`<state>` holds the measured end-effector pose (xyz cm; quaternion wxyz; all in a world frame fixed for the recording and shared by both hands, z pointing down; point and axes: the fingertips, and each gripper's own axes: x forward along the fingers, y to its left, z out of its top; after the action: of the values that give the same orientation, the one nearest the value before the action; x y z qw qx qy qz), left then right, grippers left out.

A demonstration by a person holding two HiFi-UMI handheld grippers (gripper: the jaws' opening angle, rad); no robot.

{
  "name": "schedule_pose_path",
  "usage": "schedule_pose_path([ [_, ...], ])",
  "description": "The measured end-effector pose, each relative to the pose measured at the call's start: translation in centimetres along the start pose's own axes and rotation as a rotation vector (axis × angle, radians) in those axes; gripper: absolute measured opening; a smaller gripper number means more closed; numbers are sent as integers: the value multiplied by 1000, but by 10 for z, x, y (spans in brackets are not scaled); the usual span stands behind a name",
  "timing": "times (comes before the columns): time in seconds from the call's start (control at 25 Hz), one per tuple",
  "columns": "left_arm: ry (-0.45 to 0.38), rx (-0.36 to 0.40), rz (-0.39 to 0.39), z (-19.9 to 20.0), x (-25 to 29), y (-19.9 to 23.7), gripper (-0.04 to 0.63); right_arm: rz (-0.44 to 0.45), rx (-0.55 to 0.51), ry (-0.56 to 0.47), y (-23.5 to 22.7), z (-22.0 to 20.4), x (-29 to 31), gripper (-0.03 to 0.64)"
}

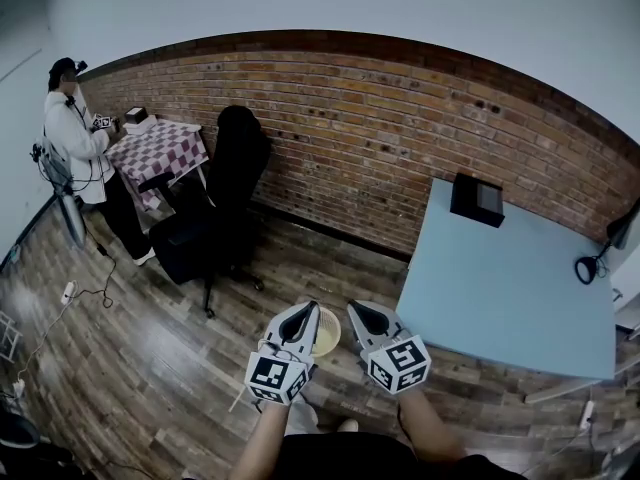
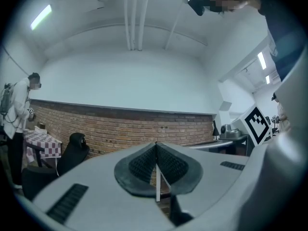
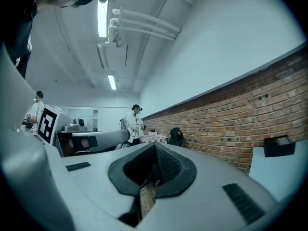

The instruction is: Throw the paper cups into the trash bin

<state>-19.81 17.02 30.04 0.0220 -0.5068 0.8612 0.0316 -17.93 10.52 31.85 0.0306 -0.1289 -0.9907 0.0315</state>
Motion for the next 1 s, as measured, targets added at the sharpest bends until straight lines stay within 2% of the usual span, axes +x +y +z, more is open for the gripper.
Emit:
schedule_pose_path([
  [0.68,-17,-11,-14,18,-29,36,9,-12,5,-13,37,10,25,5],
  [1.0,-29,-55,-27,25,-48,49,9,-25,31,-8,56,8,31,5],
])
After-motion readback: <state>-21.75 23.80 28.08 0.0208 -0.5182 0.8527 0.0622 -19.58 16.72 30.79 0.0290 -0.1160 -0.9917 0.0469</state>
